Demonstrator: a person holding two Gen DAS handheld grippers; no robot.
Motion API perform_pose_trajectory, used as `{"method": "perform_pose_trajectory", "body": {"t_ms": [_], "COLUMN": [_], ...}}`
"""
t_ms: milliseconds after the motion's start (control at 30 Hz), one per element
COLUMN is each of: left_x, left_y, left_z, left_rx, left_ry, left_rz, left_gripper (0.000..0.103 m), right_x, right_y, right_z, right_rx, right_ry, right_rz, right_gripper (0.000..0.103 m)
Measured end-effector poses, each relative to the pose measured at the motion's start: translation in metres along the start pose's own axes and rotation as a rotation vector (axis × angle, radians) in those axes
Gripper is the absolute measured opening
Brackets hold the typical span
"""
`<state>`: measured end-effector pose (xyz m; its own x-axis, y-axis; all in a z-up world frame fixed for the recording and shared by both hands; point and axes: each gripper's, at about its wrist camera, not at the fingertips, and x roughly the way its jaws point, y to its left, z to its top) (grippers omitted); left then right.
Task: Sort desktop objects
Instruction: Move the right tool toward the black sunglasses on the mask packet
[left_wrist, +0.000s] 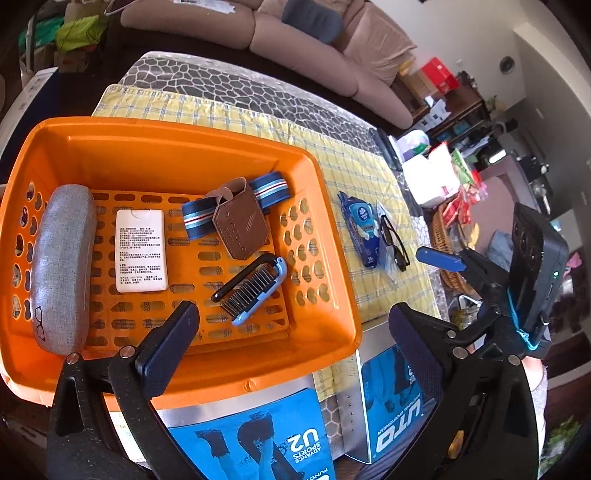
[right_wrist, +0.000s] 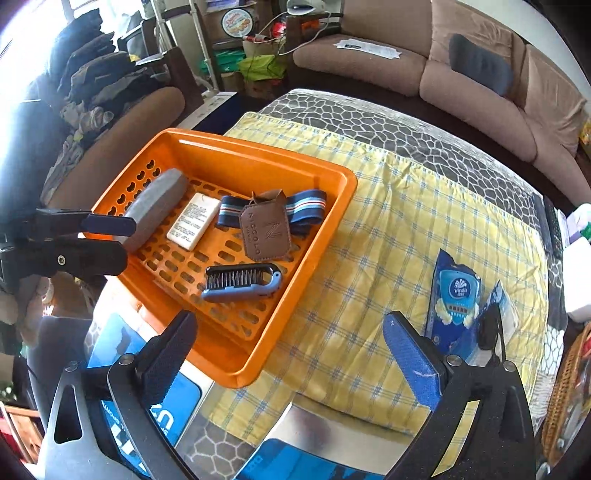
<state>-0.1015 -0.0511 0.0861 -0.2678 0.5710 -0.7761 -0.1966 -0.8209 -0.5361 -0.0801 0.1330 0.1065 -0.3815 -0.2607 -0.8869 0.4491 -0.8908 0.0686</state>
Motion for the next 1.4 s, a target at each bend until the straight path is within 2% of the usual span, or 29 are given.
{"method": "perform_pose_trajectory", "body": {"t_ms": [100, 233, 300, 533, 700, 833, 1033, 1267, 1400], "left_x": [0.001, 0.010, 0.019, 0.072, 0.117, 0.150, 0.196, 0.238, 0.252], "left_y": [-0.018, -0.051, -0.069, -0.129, -0.159, -0.170, -0.177, -0.181, -0.174], "left_z": [-0.002, -0.005, -0.006, -0.010, -0.012, -0.011, -0.004, 0.004, 0.016], "left_rx": [0.026, 0.082, 0.109, 0.185, 0.210, 0.193, 0.183, 0.173, 0.146], "left_ry": [-0.002, 0.010, 0.020, 0.085, 0.141, 0.172, 0.212, 0.238, 0.225], "left_rz": [0.004, -0.003, -0.001, -0.006, -0.014, -0.013, 0.013, 0.036, 0.043], "left_gripper": [0.103, 0.103, 0.103, 0.103, 0.103, 0.103, 0.103, 0.103, 0.103], "right_x": [-0.008, -0.020, -0.030, -0.065, -0.065, -0.055, -0.038, -0.014, -0.006], "right_y": [-0.008, -0.035, -0.051, -0.126, -0.177, -0.203, -0.227, -0.260, -0.273], "right_z": [-0.013, -0.034, -0.044, -0.086, -0.117, -0.135, -0.148, -0.147, -0.144], "right_rx": [0.034, 0.102, 0.121, 0.253, 0.352, 0.372, 0.380, 0.410, 0.412], "right_ry": [-0.007, 0.023, 0.019, -0.023, -0.023, -0.006, -0.026, -0.035, -0.048], "right_rz": [-0.011, 0.018, -0.002, -0.067, -0.095, -0.132, -0.130, -0.120, -0.113], "right_gripper": [0.103, 0.103, 0.103, 0.103, 0.103, 0.103, 0.103, 0.092, 0.092]}}
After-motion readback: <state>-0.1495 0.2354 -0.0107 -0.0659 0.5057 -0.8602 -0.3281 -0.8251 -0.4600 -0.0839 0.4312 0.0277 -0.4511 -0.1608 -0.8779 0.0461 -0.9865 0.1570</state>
